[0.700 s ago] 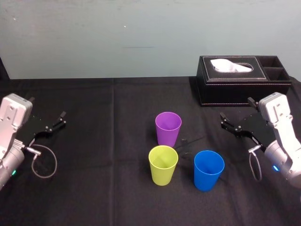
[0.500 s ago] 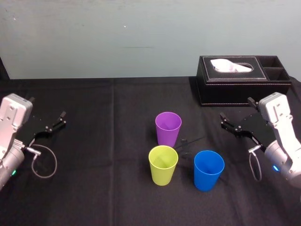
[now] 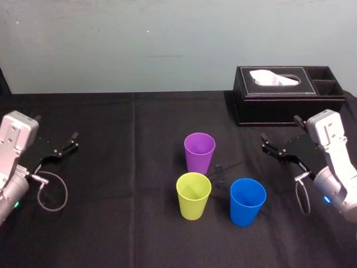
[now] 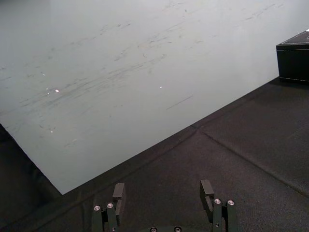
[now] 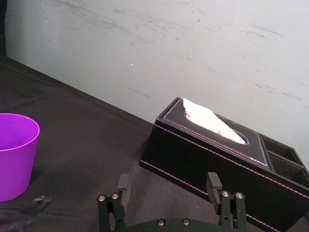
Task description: Stack the three plastic cups sequentially using one hand.
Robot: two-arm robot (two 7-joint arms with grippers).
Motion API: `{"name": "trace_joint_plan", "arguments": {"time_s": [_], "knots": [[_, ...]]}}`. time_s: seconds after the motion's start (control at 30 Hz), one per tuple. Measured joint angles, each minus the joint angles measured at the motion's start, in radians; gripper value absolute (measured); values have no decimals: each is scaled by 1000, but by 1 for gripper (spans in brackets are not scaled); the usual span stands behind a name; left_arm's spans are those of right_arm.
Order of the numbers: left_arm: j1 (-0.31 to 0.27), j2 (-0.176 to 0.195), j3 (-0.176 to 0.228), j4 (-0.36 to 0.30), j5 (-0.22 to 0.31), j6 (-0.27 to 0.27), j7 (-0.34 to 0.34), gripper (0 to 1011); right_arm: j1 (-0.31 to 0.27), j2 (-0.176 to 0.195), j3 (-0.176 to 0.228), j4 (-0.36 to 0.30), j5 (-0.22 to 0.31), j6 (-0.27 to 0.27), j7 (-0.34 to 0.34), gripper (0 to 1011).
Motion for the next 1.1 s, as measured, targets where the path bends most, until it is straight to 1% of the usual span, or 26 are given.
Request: {"name": "trace_joint_plan", "arguments": {"time_s": [0.83,0.93,1.1], "knots": [[0,0,0,0,0,0,0,1010,0,0,0,0,0,0,0,1000],[0,0,0,0,0,0,0,1010,-7,0,13,-7,8,0,7,1000],[0,0,0,0,0,0,0,1010,-44,17,56,-48,50,-13,45,1000]]}}
